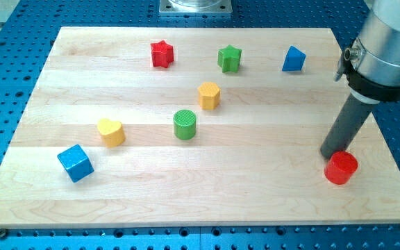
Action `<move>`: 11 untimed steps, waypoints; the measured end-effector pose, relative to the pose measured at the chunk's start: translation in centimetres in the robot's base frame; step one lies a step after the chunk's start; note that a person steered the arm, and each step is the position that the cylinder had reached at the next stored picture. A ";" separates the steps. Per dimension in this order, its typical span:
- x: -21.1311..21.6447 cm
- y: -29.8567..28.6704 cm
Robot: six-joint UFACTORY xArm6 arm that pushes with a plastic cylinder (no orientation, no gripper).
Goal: Place the triangle at the top of the red circle
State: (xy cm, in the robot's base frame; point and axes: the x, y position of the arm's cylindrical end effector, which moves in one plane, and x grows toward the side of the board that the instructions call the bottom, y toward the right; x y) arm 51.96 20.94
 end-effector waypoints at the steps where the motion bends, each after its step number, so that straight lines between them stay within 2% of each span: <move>1: -9.1 2.6; 2: -19.1 11.0; 3: -26.0 11.8; 4: -26.2 2.5; 5: -22.5 -4.7; 8: -13.7 -5.0; 9: -8.6 -7.1; 10: -7.0 -5.9; 11: -10.2 -6.0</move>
State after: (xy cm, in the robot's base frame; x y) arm 41.79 14.95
